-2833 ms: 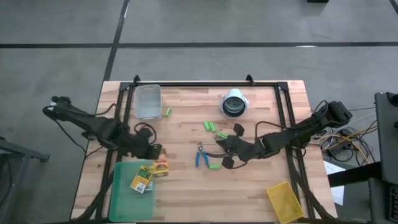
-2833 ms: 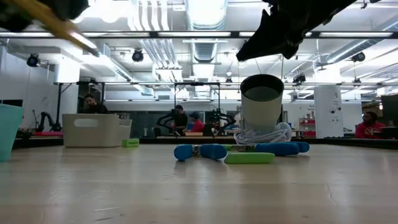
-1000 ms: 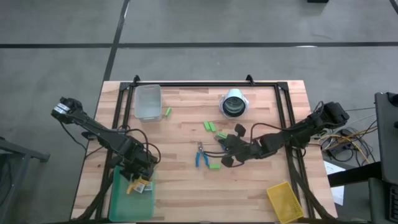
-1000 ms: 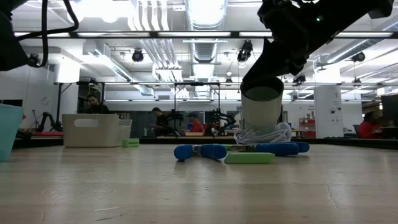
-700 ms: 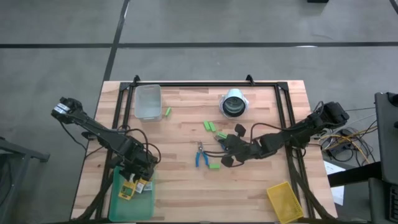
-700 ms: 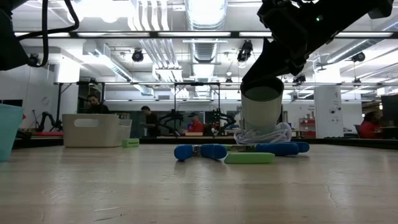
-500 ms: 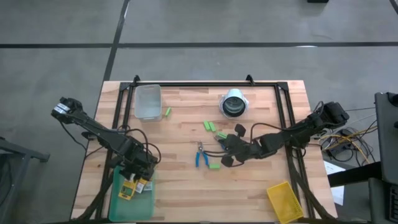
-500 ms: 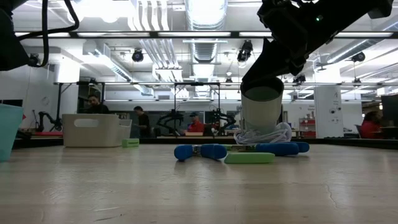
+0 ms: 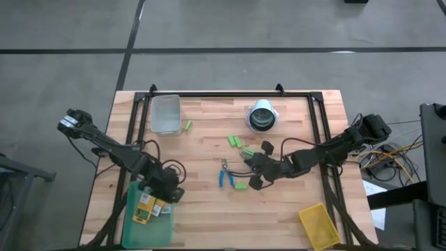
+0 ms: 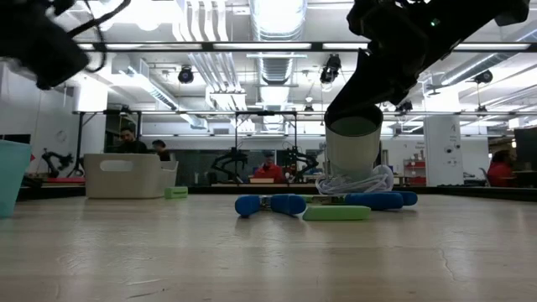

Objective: Pick & Place School Supplies
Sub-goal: Put the blue puncher hole into the gray bin

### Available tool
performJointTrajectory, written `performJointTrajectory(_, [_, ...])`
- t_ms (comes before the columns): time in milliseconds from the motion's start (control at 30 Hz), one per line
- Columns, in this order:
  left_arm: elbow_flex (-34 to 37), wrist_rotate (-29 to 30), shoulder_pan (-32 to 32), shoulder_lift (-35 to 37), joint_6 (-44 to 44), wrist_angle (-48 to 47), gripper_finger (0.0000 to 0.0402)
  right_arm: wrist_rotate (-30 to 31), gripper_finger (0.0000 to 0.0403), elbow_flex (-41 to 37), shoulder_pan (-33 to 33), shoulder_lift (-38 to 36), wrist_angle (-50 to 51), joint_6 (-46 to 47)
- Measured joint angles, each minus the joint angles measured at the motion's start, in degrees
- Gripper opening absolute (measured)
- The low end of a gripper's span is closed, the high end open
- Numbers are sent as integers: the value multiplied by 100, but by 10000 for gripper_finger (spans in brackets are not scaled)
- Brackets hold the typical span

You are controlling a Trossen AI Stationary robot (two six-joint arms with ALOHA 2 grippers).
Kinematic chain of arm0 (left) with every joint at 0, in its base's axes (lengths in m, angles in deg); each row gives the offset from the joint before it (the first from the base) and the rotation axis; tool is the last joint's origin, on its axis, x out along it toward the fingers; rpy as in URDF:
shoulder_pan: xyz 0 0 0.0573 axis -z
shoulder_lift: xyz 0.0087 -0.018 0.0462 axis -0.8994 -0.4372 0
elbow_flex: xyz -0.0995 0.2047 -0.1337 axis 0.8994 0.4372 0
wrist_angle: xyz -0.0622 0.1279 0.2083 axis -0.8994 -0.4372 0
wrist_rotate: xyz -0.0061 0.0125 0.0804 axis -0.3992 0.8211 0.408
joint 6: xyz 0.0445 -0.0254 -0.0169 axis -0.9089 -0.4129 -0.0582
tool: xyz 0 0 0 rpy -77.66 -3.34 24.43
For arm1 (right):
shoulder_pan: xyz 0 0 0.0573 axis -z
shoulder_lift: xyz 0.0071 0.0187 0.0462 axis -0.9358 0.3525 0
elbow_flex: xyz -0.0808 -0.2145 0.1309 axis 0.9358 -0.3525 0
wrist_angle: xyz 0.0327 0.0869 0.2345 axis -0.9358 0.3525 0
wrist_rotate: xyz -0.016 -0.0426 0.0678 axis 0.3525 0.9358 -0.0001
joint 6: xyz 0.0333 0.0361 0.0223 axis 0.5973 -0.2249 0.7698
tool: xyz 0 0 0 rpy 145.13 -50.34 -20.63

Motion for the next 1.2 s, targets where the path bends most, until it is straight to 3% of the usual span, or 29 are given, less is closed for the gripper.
performJointTrajectory(267, [-459, 2692, -81, 263, -540, 696, 140, -170, 8, 0, 8, 0, -7, -22])
performJointTrajectory(467, [-854, 5677, -112, 409, -644, 702, 140, -319, 8, 0, 20, -13, -44, -19])
performJointTrajectory(533, [-917, 6288, -142, 408, -936, 685, 140, -318, 8, 1, 24, -32, -46, -21])
performJointTrajectory(633, [-1011, 6272, -323, 406, -1486, 611, 139, -310, 8, 2, 28, -84, -76, -135])
performJointTrajectory(900, [-1155, 5456, -1182, 379, -1815, 399, 129, -300, 8, 4, 162, -416, -197, -795])
performJointTrajectory(1067, [-1324, 4345, -2149, 372, -2444, -363, 113, -284, 8, 4, 268, -899, -232, -737])
performJointTrajectory(1200, [-1377, 3300, -3008, 364, -3501, -264, 108, -287, 8, 4, 311, -1426, -277, -1374])
